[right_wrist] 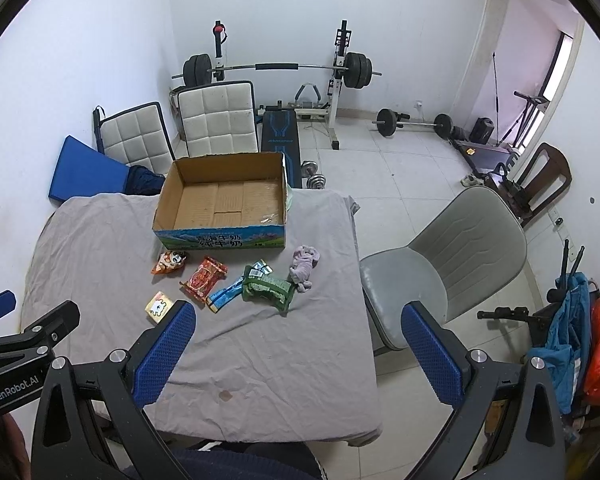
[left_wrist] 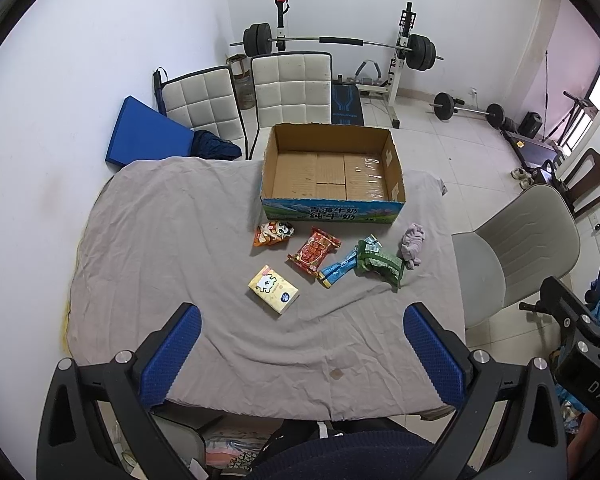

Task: Organize soft objects

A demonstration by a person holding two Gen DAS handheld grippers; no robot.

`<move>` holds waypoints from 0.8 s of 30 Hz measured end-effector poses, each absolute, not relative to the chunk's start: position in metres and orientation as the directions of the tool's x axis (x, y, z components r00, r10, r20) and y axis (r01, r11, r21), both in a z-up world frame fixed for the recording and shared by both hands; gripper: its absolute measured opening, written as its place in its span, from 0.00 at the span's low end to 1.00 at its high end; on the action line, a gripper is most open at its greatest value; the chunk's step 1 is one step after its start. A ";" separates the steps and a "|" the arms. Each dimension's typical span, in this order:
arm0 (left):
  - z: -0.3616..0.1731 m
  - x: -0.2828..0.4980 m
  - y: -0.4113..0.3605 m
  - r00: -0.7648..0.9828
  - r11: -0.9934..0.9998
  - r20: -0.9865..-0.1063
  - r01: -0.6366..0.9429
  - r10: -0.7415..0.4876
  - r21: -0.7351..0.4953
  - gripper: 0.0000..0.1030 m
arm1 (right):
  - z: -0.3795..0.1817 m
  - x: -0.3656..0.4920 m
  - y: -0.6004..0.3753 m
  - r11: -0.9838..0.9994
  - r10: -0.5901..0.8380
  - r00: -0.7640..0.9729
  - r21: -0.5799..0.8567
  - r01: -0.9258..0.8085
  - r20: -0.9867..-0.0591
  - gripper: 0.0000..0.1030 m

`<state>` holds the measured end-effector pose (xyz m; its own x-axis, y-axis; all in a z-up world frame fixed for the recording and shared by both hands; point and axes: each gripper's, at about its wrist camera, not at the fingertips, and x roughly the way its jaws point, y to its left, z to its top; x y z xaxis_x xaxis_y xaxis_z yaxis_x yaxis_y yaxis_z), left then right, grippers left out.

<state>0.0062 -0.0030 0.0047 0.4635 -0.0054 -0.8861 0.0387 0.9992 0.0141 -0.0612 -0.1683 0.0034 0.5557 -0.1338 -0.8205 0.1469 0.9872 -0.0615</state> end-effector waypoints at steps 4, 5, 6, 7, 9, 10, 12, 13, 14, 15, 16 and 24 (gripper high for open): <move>0.005 0.008 -0.002 0.465 0.999 -0.885 0.038 -0.003 0.017 1.00 | 0.004 -0.060 -0.168 0.988 -0.129 0.554 -0.059 0.142 -0.822 1.00; 0.005 0.008 -0.002 0.466 0.999 -0.885 0.037 -0.001 0.018 1.00 | 0.004 -0.059 -0.168 0.988 -0.130 0.554 -0.060 0.142 -0.822 1.00; 0.005 0.008 -0.002 0.467 0.999 -0.884 0.037 -0.001 0.019 1.00 | 0.004 -0.058 -0.168 0.988 -0.129 0.555 -0.060 0.141 -0.822 1.00; 0.005 0.009 -0.002 0.468 0.999 -0.884 0.037 -0.002 0.018 1.00 | 0.004 -0.058 -0.168 0.988 -0.130 0.556 -0.060 0.142 -0.821 1.00; 0.006 0.009 -0.002 0.469 0.999 -0.883 0.038 0.000 0.020 1.00 | 0.004 -0.057 -0.168 0.988 -0.130 0.556 -0.059 0.144 -0.821 1.00; 0.005 0.010 -0.001 0.470 0.999 -0.882 0.039 -0.001 0.020 1.00 | 0.004 -0.056 -0.169 0.987 -0.131 0.558 -0.058 0.147 -0.820 1.00; 0.005 0.010 -0.002 0.474 0.999 -0.881 0.040 -0.001 0.020 1.00 | 0.003 -0.056 -0.169 0.987 -0.134 0.560 -0.058 0.152 -0.818 1.00; 0.006 0.011 -0.002 0.475 0.999 -0.880 0.040 -0.001 0.021 1.00 | 0.005 -0.057 -0.170 0.987 -0.134 0.561 -0.057 0.152 -0.817 1.00; 0.006 0.011 -0.002 0.476 0.999 -0.880 0.041 -0.002 0.020 1.00 | 0.006 -0.058 -0.170 0.987 -0.134 0.562 -0.057 0.153 -0.816 1.00; 0.006 0.012 -0.001 0.476 0.999 -0.879 0.042 -0.004 0.019 1.00 | 0.006 -0.058 -0.170 0.987 -0.135 0.562 -0.058 0.153 -0.816 1.00; 0.006 0.012 -0.001 0.477 0.999 -0.879 0.043 -0.004 0.019 1.00 | 0.006 -0.057 -0.170 0.986 -0.136 0.562 -0.059 0.153 -0.816 1.00; 0.005 0.013 -0.001 0.479 0.999 -0.878 0.041 -0.003 0.019 1.00 | 0.005 -0.055 -0.171 0.987 -0.132 0.560 -0.056 0.151 -0.818 1.00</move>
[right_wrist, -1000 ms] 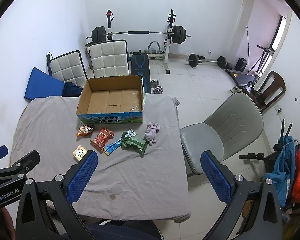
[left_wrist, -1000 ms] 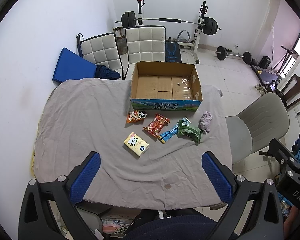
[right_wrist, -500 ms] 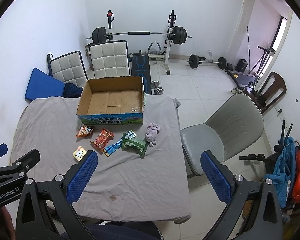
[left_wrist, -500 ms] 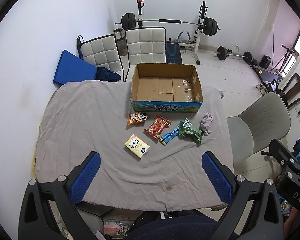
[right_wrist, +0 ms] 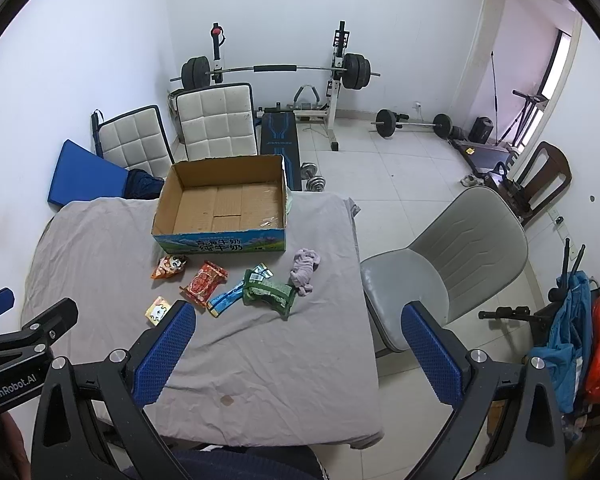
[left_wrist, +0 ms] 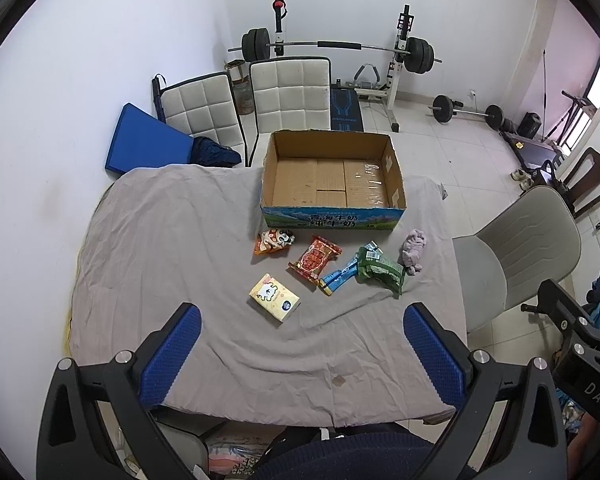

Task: Organize soft objects

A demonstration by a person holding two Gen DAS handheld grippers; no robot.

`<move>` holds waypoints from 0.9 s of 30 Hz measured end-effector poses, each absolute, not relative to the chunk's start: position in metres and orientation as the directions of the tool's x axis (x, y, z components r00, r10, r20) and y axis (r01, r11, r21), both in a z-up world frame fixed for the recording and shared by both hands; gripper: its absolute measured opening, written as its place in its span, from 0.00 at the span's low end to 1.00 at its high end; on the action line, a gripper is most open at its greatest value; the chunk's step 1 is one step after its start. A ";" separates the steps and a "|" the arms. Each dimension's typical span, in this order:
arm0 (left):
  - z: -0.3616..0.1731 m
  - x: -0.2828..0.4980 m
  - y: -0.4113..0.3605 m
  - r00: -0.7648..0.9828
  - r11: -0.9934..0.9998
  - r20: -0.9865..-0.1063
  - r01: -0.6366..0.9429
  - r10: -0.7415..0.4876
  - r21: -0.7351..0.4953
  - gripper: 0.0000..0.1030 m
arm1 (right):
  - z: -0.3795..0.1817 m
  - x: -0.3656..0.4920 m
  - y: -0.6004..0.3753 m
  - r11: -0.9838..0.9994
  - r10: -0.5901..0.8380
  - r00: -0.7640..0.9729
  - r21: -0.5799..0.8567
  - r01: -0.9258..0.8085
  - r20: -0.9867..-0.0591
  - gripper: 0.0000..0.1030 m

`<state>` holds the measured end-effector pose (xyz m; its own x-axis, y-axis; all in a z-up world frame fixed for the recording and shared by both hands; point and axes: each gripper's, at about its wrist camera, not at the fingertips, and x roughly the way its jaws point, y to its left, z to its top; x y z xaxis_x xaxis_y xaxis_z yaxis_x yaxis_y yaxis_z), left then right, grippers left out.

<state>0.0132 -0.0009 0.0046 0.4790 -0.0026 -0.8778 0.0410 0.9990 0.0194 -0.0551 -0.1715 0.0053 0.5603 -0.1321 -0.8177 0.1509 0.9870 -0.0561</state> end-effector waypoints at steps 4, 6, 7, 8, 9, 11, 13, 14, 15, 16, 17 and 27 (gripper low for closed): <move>0.005 0.014 -0.001 0.478 0.999 -0.878 0.040 -0.001 0.020 1.00 | 0.005 -0.056 -0.171 0.987 -0.132 0.561 -0.055 0.151 -0.817 1.00; 0.004 0.014 -0.001 0.479 0.999 -0.878 0.041 -0.003 0.019 1.00 | 0.004 -0.055 -0.171 0.987 -0.133 0.562 -0.057 0.150 -0.817 1.00; 0.004 0.014 -0.001 0.479 0.999 -0.878 0.041 -0.002 0.020 1.00 | 0.005 -0.054 -0.171 0.987 -0.133 0.563 -0.057 0.149 -0.816 1.00; 0.005 0.014 -0.001 0.480 0.999 -0.878 0.041 0.000 0.022 1.00 | 0.005 -0.053 -0.171 0.987 -0.133 0.564 -0.058 0.149 -0.815 1.00; 0.004 0.015 -0.001 0.480 0.999 -0.877 0.039 0.000 0.022 1.00 | 0.005 -0.052 -0.171 0.987 -0.134 0.564 -0.059 0.150 -0.815 1.00; 0.004 0.014 -0.001 0.480 0.999 -0.877 0.037 0.000 0.020 1.00 | 0.004 -0.050 -0.168 0.987 -0.134 0.564 -0.060 0.147 -0.815 1.00; 0.004 0.015 0.000 0.480 0.999 -0.877 0.037 0.000 0.020 1.00 | 0.004 -0.050 -0.166 0.988 -0.133 0.564 -0.061 0.145 -0.815 1.00; 0.004 0.015 0.000 0.479 0.999 -0.878 0.036 0.000 0.020 1.00 | 0.004 -0.049 -0.166 0.988 -0.131 0.563 -0.060 0.143 -0.816 1.00; 0.005 0.015 0.001 0.479 0.999 -0.878 0.035 -0.001 0.017 1.00 | 0.004 -0.048 -0.166 0.988 -0.129 0.562 -0.059 0.141 -0.817 1.00; 0.005 0.016 0.002 0.479 0.999 -0.878 0.033 -0.001 0.017 1.00 | 0.003 -0.047 -0.164 0.988 -0.129 0.561 -0.060 0.140 -0.817 1.00; 0.005 0.015 0.002 0.479 0.999 -0.878 0.032 -0.001 0.017 1.00 | 0.003 -0.046 -0.164 0.989 -0.128 0.561 -0.060 0.138 -0.818 1.00; 0.003 0.015 0.004 0.481 0.999 -0.877 0.029 -0.001 0.015 1.00 | -0.001 -0.045 -0.162 0.989 -0.123 0.560 -0.057 0.134 -0.819 1.00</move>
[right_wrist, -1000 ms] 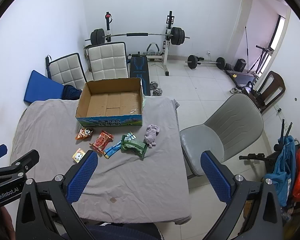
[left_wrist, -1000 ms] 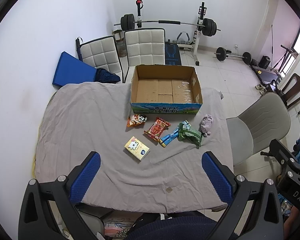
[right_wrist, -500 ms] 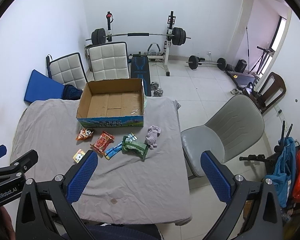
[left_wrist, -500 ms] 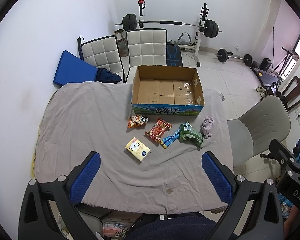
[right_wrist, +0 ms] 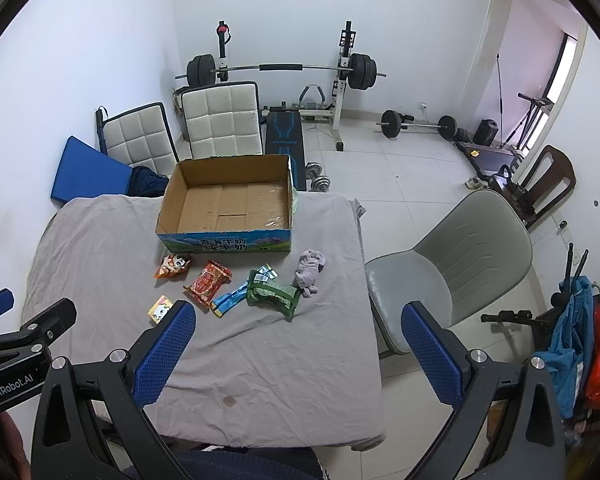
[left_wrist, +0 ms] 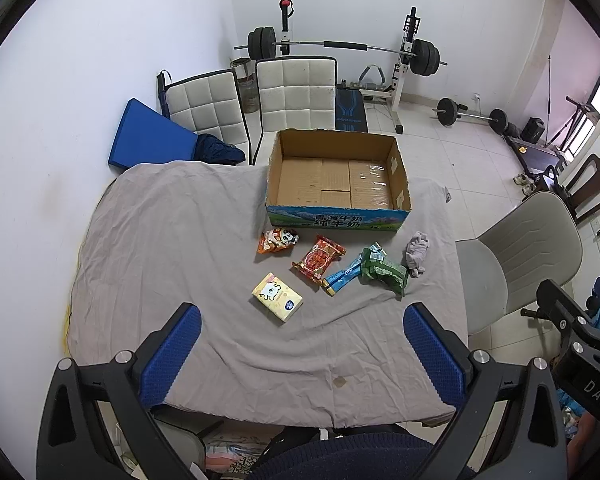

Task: Organize soft objects

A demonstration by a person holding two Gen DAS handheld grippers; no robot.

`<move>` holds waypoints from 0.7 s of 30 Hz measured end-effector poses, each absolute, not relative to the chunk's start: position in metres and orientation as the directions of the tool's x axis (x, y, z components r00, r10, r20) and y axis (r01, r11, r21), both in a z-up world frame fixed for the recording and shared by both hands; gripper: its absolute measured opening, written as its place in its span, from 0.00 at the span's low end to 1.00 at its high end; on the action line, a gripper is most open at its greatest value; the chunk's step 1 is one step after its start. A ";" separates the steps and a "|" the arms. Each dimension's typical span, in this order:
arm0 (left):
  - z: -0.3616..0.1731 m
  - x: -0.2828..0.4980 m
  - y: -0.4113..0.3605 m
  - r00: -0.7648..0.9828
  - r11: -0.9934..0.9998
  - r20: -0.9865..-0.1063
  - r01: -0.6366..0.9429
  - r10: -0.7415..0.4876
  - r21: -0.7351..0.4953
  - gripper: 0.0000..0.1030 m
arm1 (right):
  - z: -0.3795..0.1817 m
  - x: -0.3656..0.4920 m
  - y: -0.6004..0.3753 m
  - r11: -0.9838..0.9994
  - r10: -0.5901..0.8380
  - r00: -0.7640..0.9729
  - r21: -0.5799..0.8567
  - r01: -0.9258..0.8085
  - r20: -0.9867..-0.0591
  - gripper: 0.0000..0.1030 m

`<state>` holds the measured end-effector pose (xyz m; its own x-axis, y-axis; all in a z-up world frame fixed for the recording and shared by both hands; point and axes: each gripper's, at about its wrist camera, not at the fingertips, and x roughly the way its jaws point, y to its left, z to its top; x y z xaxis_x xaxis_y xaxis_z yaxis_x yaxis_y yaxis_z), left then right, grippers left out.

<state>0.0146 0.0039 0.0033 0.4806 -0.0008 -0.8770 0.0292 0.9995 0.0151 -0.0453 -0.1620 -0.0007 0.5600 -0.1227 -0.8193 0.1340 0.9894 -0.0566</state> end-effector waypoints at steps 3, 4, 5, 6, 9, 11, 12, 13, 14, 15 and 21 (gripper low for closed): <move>0.003 0.015 0.004 0.481 0.999 -0.877 0.030 -0.001 0.015 1.00 | -0.002 -0.046 -0.161 0.990 -0.121 0.558 -0.055 0.133 -0.821 1.00; 0.003 0.015 0.005 0.481 0.999 -0.877 0.030 0.000 0.017 1.00 | -0.004 -0.046 -0.161 0.990 -0.120 0.557 -0.055 0.133 -0.822 1.00; 0.003 0.015 0.005 0.482 0.999 -0.876 0.029 0.000 0.016 1.00 | -0.004 -0.046 -0.161 0.990 -0.119 0.558 -0.053 0.132 -0.821 1.00; 0.003 0.015 0.005 0.481 0.999 -0.876 0.028 0.000 0.015 1.00 | -0.004 -0.046 -0.160 0.990 -0.117 0.559 -0.052 0.131 -0.821 1.00; 0.003 0.015 0.004 0.480 1.000 -0.877 0.027 0.000 0.015 1.00 | -0.005 -0.046 -0.160 0.990 -0.117 0.558 -0.050 0.133 -0.821 1.00; 0.002 0.014 0.005 0.477 1.000 -0.879 0.024 0.000 0.013 1.00 | -0.006 -0.045 -0.161 0.990 -0.117 0.557 -0.049 0.134 -0.823 1.00; 0.002 0.014 0.005 0.475 1.000 -0.880 0.022 0.000 0.012 1.00 | -0.007 -0.045 -0.160 0.990 -0.114 0.555 -0.047 0.134 -0.824 1.00; 0.001 0.015 0.005 0.473 1.000 -0.881 0.020 0.000 0.012 1.00 | -0.009 -0.043 -0.161 0.990 -0.111 0.553 -0.043 0.134 -0.826 1.00; 0.001 0.016 0.006 0.472 1.000 -0.882 0.019 0.000 0.010 1.00 | -0.010 -0.042 -0.162 0.990 -0.110 0.549 -0.042 0.135 -0.828 1.00; -0.001 0.017 0.007 0.470 1.000 -0.883 0.017 0.000 0.009 1.00 | -0.013 -0.039 -0.163 0.990 -0.107 0.545 -0.037 0.138 -0.832 1.00; -0.020 0.043 0.014 0.463 1.000 -0.886 -0.012 0.011 0.006 1.00 | -0.050 -0.002 -0.187 0.987 -0.039 0.480 0.041 0.155 -0.877 1.00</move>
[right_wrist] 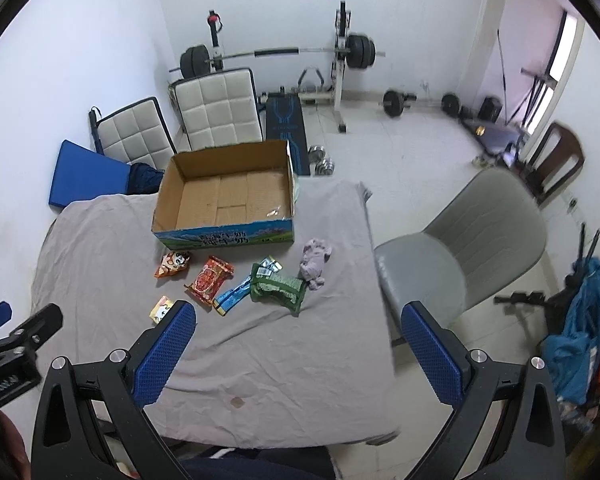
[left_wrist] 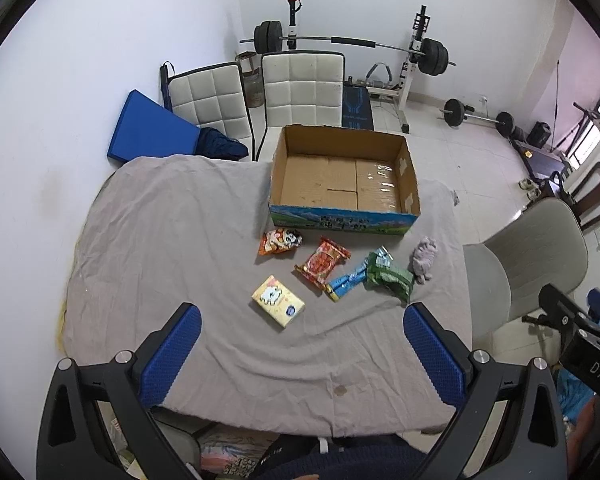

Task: Organize soft objects
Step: 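Grasp the red snack bag with left tool while right tool grasps lilac towel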

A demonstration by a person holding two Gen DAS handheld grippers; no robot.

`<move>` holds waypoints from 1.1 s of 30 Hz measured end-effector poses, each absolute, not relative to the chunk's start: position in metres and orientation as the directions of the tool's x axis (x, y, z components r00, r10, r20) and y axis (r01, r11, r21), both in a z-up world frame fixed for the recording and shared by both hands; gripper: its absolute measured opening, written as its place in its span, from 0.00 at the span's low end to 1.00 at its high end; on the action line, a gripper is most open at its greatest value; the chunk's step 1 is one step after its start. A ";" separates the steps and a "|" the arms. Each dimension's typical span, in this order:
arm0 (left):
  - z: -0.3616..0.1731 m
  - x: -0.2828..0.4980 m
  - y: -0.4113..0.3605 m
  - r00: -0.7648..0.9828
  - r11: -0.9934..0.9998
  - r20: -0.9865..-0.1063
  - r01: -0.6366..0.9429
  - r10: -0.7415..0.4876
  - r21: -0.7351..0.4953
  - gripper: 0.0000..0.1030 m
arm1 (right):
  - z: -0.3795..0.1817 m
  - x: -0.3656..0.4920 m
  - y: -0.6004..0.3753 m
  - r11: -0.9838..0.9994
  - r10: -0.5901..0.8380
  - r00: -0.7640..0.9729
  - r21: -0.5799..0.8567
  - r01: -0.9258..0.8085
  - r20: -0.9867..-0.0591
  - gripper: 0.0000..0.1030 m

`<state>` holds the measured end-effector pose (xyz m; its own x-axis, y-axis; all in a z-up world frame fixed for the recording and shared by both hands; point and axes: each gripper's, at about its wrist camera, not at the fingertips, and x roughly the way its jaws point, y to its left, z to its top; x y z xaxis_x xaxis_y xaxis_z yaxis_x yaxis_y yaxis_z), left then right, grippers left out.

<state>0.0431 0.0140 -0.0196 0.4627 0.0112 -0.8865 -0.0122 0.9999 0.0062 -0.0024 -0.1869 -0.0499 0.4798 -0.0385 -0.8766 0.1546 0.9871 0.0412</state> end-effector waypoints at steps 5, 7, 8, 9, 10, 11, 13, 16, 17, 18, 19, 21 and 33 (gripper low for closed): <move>-0.062 0.089 0.014 0.423 0.999 -0.905 -0.012 0.046 0.045 1.00 | -0.124 0.060 -0.215 0.980 -0.017 0.353 0.054 0.191 -0.936 1.00; -0.089 0.113 0.014 0.384 0.998 -0.921 -0.008 0.059 0.060 1.00 | -0.159 0.087 -0.225 0.978 -0.018 0.297 0.045 0.202 -0.955 1.00; -0.104 0.126 0.013 0.363 0.998 -0.930 -0.001 0.054 0.058 1.00 | -0.174 0.098 -0.228 0.978 -0.013 0.278 0.046 0.202 -0.961 1.00; -0.120 0.140 0.012 0.335 0.998 -0.941 0.002 0.054 0.058 1.00 | -0.196 0.113 -0.233 0.976 -0.010 0.244 0.043 0.212 -0.970 1.00; -0.135 0.151 0.011 0.311 0.998 -0.949 0.007 0.053 0.058 1.00 | -0.211 0.124 -0.237 0.975 -0.001 0.222 0.048 0.216 -0.975 1.00; -0.150 0.162 0.010 0.287 0.998 -0.956 0.015 0.052 0.059 1.00 | -0.231 0.138 -0.241 0.975 0.012 0.194 0.054 0.215 -0.981 1.00; -0.185 0.187 0.005 0.227 0.997 -0.972 0.034 0.059 0.068 1.00 | -0.269 0.163 -0.248 0.974 0.020 0.135 0.050 0.222 -0.991 1.00; -0.236 0.217 0.000 0.165 0.996 -0.985 0.052 0.058 0.067 1.00 | -0.316 0.197 -0.252 0.977 0.023 0.073 0.038 0.210 -0.997 1.00; -0.252 0.226 -0.002 0.145 0.995 -0.987 0.058 0.067 0.076 1.00 | -0.326 0.204 -0.253 0.978 0.022 0.061 0.034 0.204 -0.998 1.00; -0.267 0.234 -0.005 0.122 0.994 -0.990 0.077 0.069 0.078 1.00 | -0.339 0.213 -0.254 0.979 0.025 0.047 0.034 0.200 -0.999 1.00; -0.284 0.242 -0.008 0.097 0.992 -0.993 0.096 0.071 0.080 1.00 | -0.352 0.223 -0.254 0.980 0.018 0.033 0.024 0.198 -0.999 1.00; -0.315 0.254 -0.013 0.050 0.987 -0.995 0.130 0.084 0.090 1.00 | -0.373 0.236 -0.258 0.979 0.008 0.004 0.008 0.204 -1.000 1.00; -0.413 0.286 -0.025 -0.163 0.972 -0.985 0.235 0.060 0.021 0.73 | -0.446 0.270 -0.272 0.950 0.071 -0.097 0.038 0.310 -0.993 0.91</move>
<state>0.2857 -0.0253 -0.4132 -0.1629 0.0602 -0.9848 0.2351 0.9718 0.0205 0.2698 -0.2721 -0.4455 -0.0969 0.0713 -0.9927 0.3097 0.9501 0.0381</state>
